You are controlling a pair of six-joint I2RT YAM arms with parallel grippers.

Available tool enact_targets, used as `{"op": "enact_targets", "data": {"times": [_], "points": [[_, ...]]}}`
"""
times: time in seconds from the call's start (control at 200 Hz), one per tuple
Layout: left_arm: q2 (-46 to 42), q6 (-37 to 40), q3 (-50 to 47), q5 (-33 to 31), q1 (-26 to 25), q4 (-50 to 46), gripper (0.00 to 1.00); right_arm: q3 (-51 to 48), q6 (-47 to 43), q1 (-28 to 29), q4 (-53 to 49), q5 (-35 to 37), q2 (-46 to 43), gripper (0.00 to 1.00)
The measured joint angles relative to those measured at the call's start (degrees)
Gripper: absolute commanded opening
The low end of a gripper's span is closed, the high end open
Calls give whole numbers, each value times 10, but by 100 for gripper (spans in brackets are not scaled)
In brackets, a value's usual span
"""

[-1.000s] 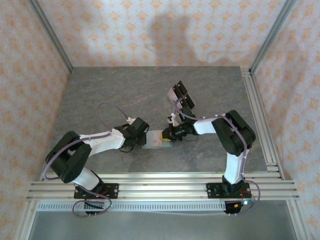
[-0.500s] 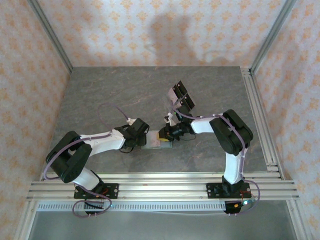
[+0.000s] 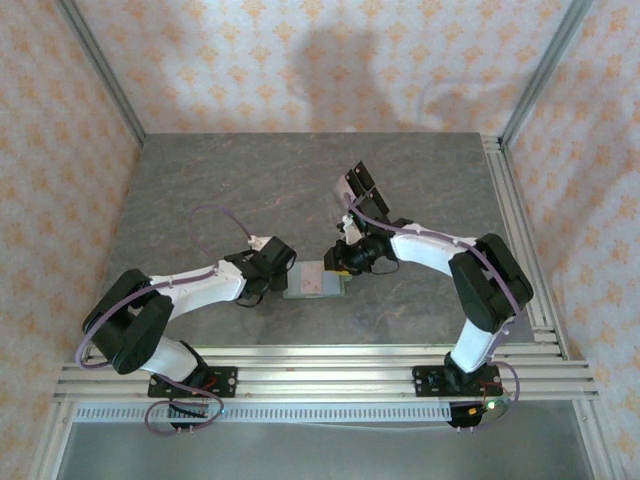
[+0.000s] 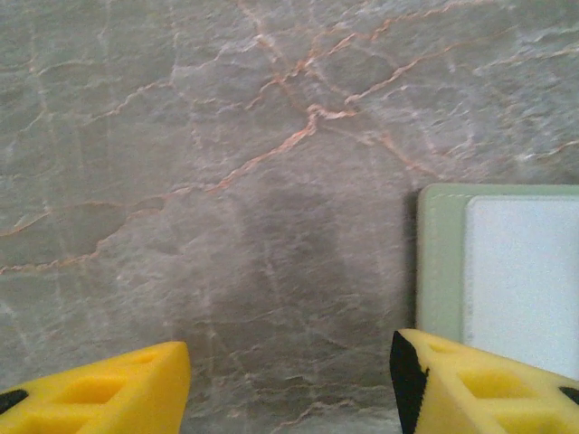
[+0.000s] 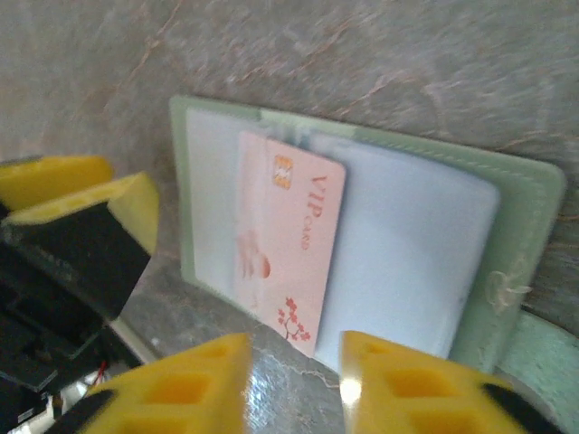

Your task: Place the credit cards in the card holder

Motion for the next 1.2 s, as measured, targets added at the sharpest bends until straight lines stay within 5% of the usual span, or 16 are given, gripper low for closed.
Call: {"op": "enact_targets", "data": {"times": [0.2, 1.201], "points": [[0, 0, 0, -8, 10, -22, 61, 53, -18, 32, -67, 72, 17, 3], [34, 2, 5, -11, 14, -28, 60, 132, -17, 85, -108, 128, 116, 1]]}}
